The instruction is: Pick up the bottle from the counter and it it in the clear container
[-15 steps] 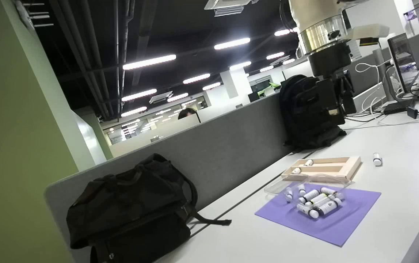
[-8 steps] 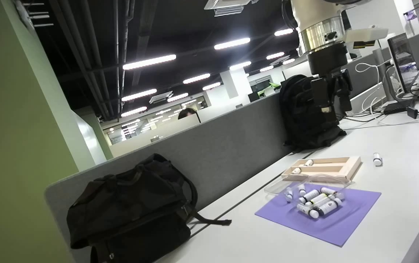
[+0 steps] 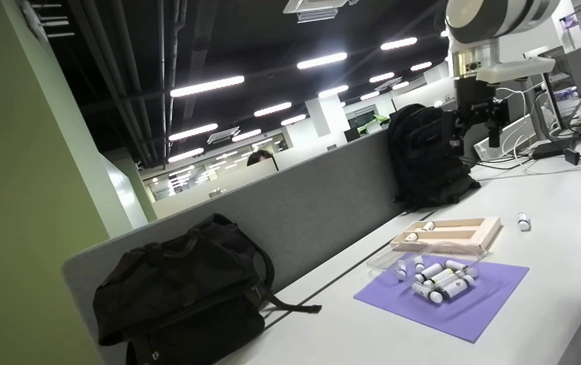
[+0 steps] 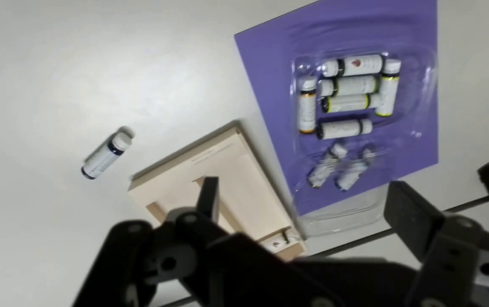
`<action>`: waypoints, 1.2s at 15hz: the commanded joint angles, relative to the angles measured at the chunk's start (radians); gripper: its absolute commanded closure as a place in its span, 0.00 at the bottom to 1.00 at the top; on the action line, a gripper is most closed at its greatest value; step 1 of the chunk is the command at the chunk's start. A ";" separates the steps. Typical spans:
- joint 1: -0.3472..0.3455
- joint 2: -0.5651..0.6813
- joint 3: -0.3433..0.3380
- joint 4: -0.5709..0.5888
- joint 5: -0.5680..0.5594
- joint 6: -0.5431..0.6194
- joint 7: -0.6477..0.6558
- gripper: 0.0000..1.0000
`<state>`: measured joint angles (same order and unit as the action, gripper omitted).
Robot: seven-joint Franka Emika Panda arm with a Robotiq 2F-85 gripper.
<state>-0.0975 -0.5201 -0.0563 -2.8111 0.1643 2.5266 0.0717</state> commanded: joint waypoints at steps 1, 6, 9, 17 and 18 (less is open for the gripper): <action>-0.004 0.016 -0.022 0.003 -0.009 0.003 -0.010 0.00; 0.009 0.015 -0.010 0.008 -0.010 0.002 -0.012 0.00; -0.036 0.123 -0.028 0.016 0.007 0.137 0.046 0.00; 0.117 0.490 -0.325 0.124 0.561 0.449 -0.183 0.00; 0.122 0.525 -0.330 0.153 0.651 0.450 -0.206 0.00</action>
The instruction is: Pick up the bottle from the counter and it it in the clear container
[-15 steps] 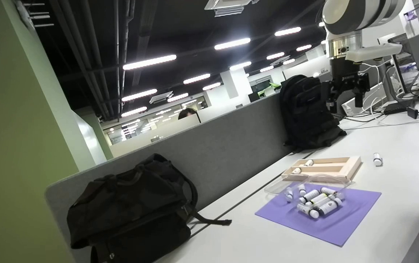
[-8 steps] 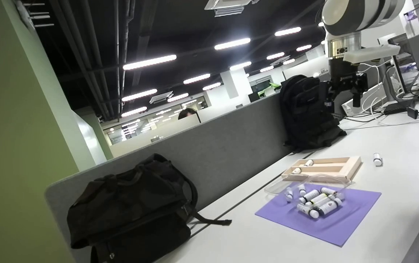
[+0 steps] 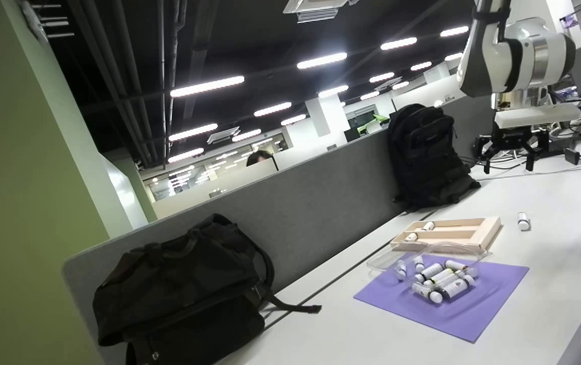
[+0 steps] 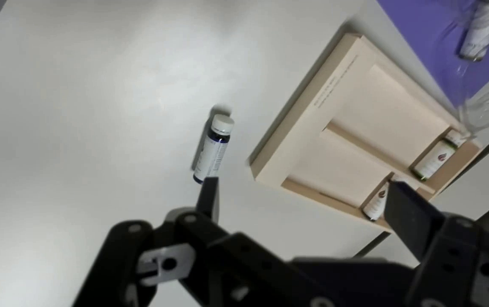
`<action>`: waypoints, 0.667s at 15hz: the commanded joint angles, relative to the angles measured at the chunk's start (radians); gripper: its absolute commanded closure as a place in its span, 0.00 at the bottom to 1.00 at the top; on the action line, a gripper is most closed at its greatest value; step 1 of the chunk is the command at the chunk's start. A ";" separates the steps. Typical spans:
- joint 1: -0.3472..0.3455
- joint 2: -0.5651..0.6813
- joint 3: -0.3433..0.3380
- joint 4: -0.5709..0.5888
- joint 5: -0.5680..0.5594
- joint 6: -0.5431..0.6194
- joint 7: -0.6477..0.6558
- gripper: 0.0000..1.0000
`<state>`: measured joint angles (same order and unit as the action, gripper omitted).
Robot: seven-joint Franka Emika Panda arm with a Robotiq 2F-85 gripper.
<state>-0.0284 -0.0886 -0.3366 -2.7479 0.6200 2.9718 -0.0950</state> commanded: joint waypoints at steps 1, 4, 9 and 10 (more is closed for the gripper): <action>0.053 0.133 -0.052 0.122 0.288 0.001 -0.064 0.00; 0.023 0.253 -0.022 0.225 0.553 0.002 -0.193 0.00; 0.020 0.283 -0.030 0.215 0.531 -0.030 -0.206 0.00; 0.020 0.293 -0.028 0.221 0.535 -0.031 -0.207 0.00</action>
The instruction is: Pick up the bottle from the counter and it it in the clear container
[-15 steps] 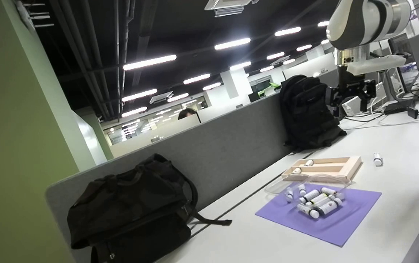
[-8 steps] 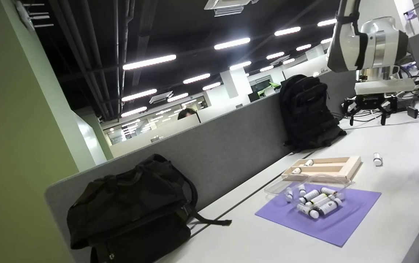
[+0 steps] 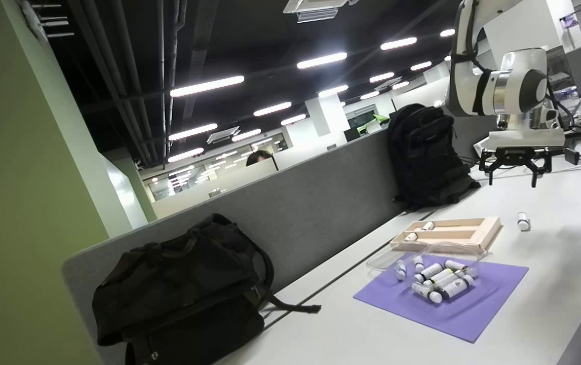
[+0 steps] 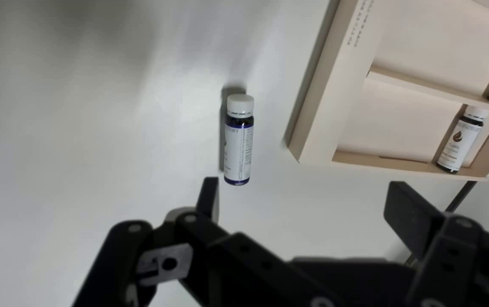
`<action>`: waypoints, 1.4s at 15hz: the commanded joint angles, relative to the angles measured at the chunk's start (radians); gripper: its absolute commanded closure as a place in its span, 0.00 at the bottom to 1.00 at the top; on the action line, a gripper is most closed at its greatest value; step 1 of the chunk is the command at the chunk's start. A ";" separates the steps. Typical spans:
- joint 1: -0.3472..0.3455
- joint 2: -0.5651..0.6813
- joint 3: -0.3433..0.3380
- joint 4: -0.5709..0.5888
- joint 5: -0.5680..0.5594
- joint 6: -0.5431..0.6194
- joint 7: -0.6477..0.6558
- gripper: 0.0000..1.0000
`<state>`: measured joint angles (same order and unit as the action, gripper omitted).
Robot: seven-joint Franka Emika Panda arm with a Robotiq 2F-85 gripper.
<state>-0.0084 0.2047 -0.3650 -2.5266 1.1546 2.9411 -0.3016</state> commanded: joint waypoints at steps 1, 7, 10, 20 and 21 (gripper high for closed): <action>0.000 0.002 0.002 0.002 0.002 0.000 0.000 0.00; -0.025 0.091 0.010 0.051 0.046 0.014 -0.043 0.00; -0.061 0.126 0.033 0.089 0.134 -0.006 -0.145 0.00; -0.130 0.342 0.063 0.237 0.224 -0.098 -0.248 0.00; -0.131 0.359 0.063 0.247 0.217 -0.102 -0.240 0.00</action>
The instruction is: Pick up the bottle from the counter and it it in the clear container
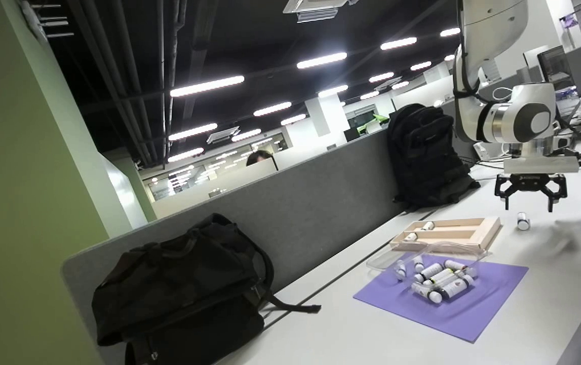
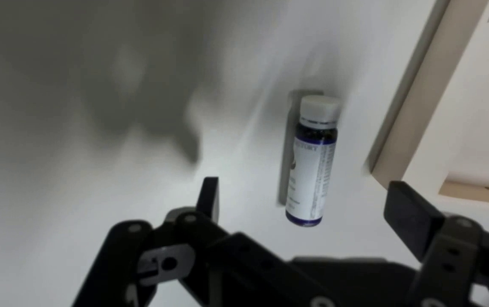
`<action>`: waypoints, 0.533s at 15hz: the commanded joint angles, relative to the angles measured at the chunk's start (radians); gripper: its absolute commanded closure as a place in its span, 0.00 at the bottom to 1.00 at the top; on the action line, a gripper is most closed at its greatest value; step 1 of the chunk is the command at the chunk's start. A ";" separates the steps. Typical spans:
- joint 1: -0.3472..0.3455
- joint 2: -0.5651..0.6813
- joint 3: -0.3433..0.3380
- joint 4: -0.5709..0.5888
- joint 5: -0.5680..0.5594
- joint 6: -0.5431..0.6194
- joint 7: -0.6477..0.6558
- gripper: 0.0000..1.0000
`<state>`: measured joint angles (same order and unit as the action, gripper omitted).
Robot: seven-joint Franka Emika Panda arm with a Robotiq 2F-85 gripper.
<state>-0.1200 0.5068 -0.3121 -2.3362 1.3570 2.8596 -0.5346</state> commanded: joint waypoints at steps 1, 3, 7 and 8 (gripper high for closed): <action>-0.019 0.074 0.011 0.066 0.010 -0.024 -0.001 0.00; -0.008 0.111 0.002 0.078 -0.018 -0.022 0.038 0.00; 0.008 0.138 -0.006 0.080 -0.027 -0.009 0.061 0.40; 0.014 0.134 -0.010 0.075 -0.034 -0.008 0.071 0.46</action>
<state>-0.1230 0.6274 -0.3106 -2.2743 1.3522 2.8515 -0.5265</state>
